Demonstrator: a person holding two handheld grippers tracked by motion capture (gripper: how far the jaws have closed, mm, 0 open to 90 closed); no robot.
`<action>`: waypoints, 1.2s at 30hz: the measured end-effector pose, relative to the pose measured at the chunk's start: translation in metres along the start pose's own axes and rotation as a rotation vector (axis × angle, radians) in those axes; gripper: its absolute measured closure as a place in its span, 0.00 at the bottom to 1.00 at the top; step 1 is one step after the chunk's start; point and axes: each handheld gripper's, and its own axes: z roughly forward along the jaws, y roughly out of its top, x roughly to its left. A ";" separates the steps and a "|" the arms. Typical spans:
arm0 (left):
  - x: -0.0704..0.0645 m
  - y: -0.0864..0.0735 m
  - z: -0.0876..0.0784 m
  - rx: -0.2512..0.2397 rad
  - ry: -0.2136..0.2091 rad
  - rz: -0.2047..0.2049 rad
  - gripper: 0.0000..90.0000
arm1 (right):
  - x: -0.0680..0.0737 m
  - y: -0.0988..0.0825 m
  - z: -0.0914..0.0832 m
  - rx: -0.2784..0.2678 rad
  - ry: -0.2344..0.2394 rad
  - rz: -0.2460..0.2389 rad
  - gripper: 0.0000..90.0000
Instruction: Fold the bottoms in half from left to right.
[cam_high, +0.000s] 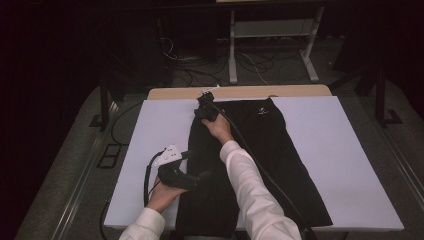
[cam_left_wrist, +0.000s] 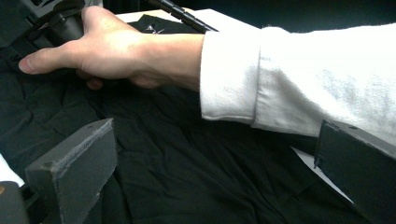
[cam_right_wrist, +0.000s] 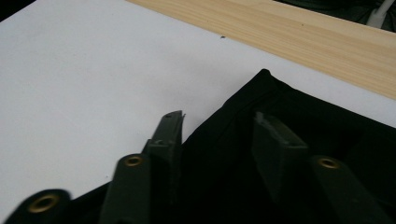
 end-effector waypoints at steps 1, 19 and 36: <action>0.000 0.000 0.000 0.000 0.000 0.000 0.00 | 0.000 0.000 0.000 0.002 -0.002 -0.006 0.65; -0.002 -0.006 -0.006 0.039 0.022 -0.041 0.00 | 0.010 0.002 -0.010 -0.040 0.000 -0.045 0.96; -0.002 -0.013 -0.022 0.124 0.090 -0.125 0.00 | 0.004 -0.001 -0.036 -0.101 0.039 -0.011 0.96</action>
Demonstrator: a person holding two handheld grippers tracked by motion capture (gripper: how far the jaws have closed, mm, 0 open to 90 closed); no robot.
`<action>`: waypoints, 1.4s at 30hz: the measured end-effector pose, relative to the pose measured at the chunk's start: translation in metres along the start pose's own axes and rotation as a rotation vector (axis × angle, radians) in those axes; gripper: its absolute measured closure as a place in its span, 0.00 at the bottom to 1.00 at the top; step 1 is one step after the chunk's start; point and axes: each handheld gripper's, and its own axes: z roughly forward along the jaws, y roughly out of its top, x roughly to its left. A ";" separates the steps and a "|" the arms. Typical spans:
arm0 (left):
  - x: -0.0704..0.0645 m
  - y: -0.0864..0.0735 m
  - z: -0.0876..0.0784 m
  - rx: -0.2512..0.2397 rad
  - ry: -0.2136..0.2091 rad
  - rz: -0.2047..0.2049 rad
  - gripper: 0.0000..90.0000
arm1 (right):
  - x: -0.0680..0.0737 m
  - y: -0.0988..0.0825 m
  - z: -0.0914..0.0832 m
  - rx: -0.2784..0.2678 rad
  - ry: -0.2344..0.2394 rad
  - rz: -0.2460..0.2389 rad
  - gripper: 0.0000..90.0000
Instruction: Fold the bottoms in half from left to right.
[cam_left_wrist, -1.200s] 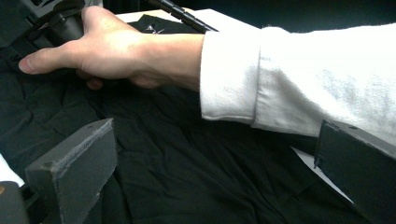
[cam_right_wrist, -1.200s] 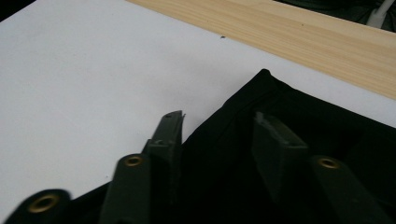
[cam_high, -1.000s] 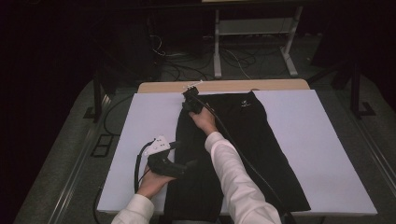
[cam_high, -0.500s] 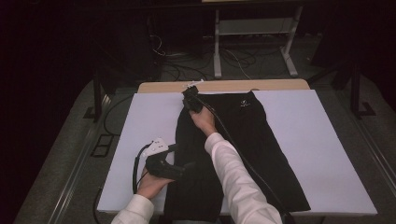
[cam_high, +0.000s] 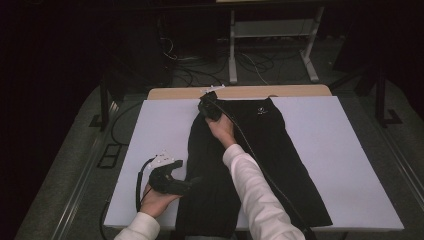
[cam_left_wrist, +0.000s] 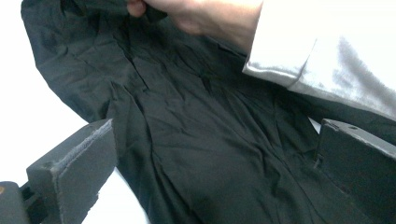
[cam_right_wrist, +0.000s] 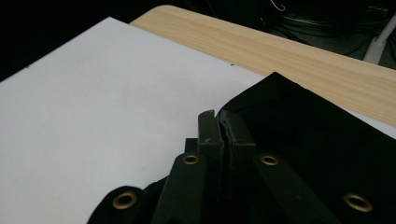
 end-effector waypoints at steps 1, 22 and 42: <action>-0.001 0.000 0.000 0.006 0.000 0.002 0.00 | 0.000 0.000 -0.001 0.000 0.002 -0.002 0.96; -0.007 -0.018 -0.014 0.174 -0.019 0.015 0.00 | -0.001 -0.004 -0.017 -0.024 0.004 -0.005 0.96; 0.003 -0.032 -0.032 0.223 -0.072 -0.058 0.09 | -0.001 -0.005 -0.026 -0.036 -0.006 -0.030 0.96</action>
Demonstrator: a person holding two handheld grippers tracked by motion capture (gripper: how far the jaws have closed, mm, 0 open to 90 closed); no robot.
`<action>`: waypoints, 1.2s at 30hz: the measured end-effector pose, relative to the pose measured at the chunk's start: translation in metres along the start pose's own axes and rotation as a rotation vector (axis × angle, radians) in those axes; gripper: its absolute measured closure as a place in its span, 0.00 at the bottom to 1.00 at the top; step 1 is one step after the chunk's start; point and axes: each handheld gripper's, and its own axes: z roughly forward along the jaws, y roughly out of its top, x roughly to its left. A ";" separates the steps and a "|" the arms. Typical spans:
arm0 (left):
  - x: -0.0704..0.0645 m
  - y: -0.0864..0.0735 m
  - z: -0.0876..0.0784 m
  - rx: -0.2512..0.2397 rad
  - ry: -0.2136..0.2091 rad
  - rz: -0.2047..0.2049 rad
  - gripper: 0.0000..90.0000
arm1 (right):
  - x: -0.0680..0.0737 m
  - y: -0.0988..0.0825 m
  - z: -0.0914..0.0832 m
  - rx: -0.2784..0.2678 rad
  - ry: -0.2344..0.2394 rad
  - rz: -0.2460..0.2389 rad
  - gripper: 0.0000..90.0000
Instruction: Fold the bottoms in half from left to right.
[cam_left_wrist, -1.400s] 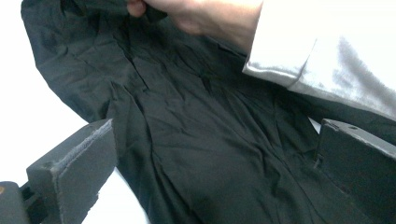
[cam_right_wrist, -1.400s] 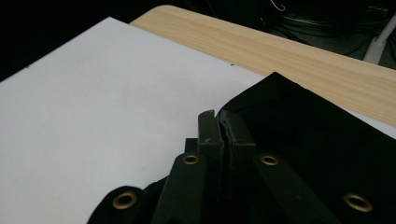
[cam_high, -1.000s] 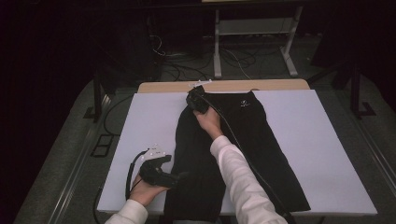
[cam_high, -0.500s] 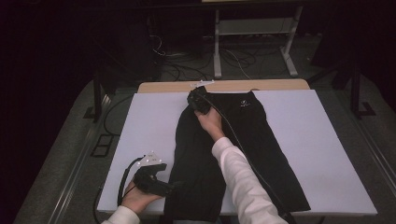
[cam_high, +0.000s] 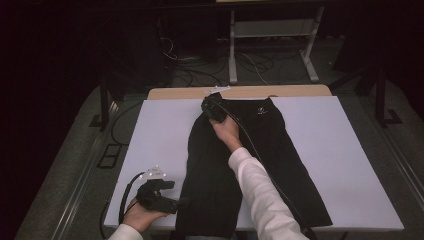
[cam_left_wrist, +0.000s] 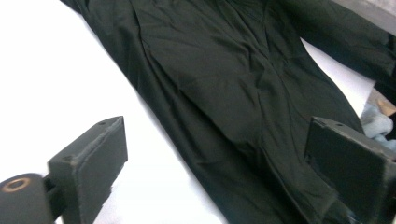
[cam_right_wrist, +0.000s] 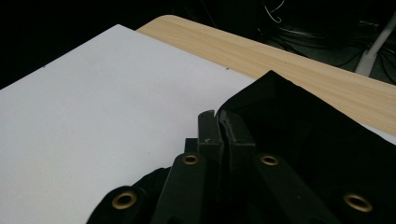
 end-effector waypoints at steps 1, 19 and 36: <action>0.000 0.000 0.000 0.000 0.000 0.000 0.10 | 0.000 0.000 0.000 -0.001 0.000 -0.001 0.96; 0.007 -0.006 -0.001 0.077 -0.153 -0.057 0.27 | 0.000 0.002 -0.005 -0.018 0.007 -0.008 0.96; 0.001 -0.005 0.007 0.163 -0.128 0.038 0.82 | -0.002 0.004 -0.012 -0.045 0.024 0.003 0.96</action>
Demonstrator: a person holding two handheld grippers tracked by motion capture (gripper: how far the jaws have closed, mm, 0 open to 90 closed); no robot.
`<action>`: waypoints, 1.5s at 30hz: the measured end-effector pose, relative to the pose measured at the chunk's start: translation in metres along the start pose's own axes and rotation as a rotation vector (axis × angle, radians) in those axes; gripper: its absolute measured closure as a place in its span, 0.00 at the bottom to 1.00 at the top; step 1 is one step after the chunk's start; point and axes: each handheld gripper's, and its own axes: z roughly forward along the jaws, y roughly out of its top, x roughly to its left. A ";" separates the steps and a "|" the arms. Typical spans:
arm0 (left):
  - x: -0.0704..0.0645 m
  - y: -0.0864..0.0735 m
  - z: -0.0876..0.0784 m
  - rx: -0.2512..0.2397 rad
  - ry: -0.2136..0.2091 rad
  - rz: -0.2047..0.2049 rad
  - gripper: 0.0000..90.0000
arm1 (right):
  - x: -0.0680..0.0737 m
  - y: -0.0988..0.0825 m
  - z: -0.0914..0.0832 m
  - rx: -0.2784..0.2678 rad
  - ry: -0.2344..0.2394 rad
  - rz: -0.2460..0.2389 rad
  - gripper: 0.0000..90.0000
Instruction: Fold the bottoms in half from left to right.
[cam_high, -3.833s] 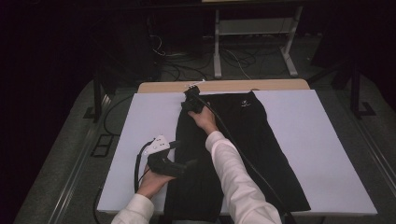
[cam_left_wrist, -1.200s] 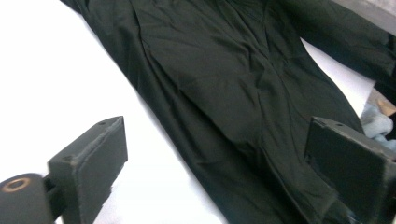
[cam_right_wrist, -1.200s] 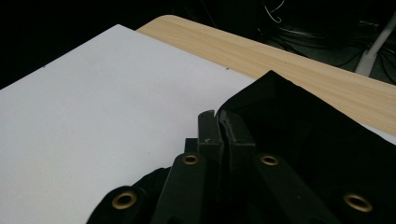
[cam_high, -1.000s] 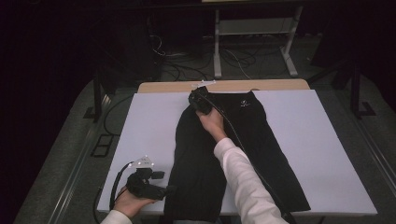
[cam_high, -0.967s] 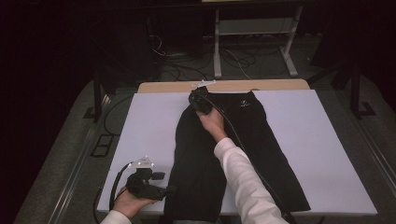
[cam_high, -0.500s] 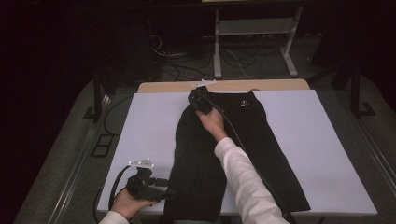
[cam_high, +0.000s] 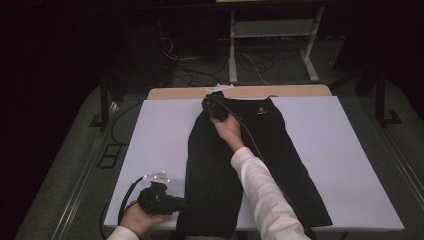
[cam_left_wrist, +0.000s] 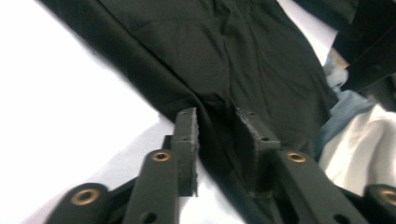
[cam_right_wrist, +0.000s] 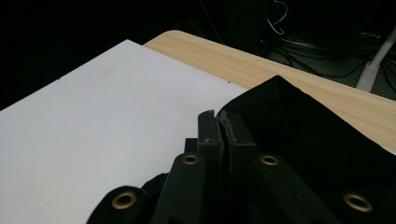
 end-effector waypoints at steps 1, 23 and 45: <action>0.000 0.000 0.000 0.002 0.003 0.004 0.84 | 0.000 0.000 0.000 0.000 -0.001 0.001 0.96; 0.002 0.008 -0.012 -0.101 -0.108 -0.049 0.99 | -0.016 0.008 -0.018 -0.005 -0.022 0.010 0.96; -0.031 0.046 0.000 -0.155 -0.225 0.029 0.99 | -0.077 0.018 -0.060 0.001 -0.068 0.108 0.96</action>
